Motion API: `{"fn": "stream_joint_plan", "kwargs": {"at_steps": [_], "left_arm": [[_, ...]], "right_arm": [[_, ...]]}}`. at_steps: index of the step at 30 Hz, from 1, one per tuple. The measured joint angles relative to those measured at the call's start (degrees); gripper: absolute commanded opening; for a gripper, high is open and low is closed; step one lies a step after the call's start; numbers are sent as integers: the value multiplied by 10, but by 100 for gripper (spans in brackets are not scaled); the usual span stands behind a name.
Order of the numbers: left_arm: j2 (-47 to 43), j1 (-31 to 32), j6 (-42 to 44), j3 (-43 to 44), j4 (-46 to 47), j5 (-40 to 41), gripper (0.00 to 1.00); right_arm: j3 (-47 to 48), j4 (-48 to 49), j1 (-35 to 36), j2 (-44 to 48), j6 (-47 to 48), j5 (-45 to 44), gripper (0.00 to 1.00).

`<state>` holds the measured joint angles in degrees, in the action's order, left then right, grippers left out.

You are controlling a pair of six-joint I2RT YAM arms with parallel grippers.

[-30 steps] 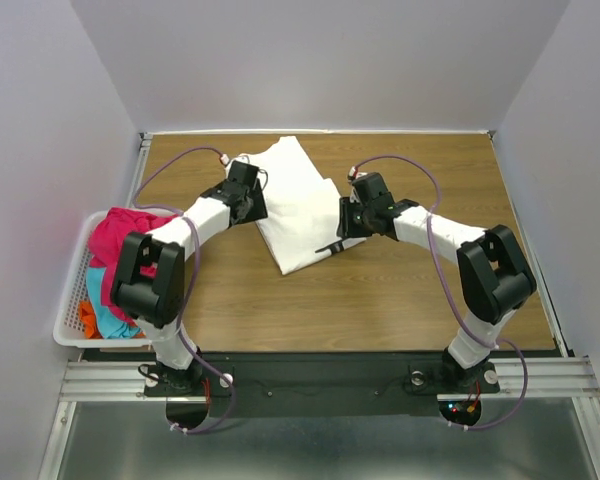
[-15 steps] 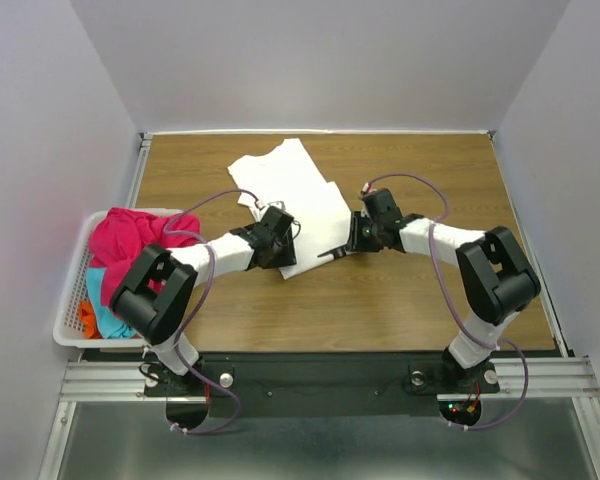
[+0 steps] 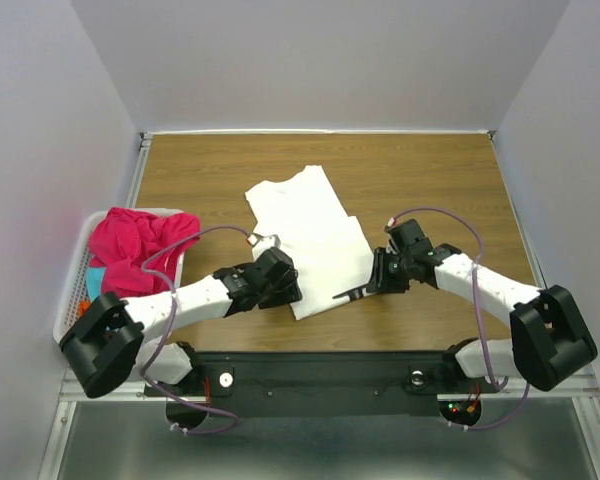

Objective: Fold and stack the t-shirts
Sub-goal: Fold the tshirt

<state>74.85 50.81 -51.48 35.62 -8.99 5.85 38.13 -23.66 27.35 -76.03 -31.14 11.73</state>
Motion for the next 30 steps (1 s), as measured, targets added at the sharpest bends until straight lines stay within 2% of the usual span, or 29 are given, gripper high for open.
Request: {"fn": "stream_joint_plan", "kwargs": {"at_steps": [3, 6, 11, 15, 16, 19, 24, 30], "left_arm": [[-49, -25, -9, 7, -25, 27, 71], [-56, -71, 4, 30, -28, 38, 72], [-14, -167, 78, 73, -5, 37, 71], [49, -211, 147, 106, 15, 17, 65], [56, -214, 156, 109, 17, 14, 60], [90, -240, 195, 123, 30, -7, 57], [127, -258, 235, 140, 38, -32, 57], [134, -261, 253, 143, 47, -56, 59]], "right_arm": [[32, -33, 0, 15, 10, -2, 41], [92, -40, -5, 4, 24, -10, 42], [198, -34, -22, -64, 53, -24, 42], [255, -29, -33, -126, 76, -29, 42], [268, -27, -35, -141, 82, -29, 42], [295, -27, -42, -176, 94, -29, 42], [327, -18, -48, -218, 99, -26, 42], [325, -11, -49, -224, 93, -12, 42]]}}
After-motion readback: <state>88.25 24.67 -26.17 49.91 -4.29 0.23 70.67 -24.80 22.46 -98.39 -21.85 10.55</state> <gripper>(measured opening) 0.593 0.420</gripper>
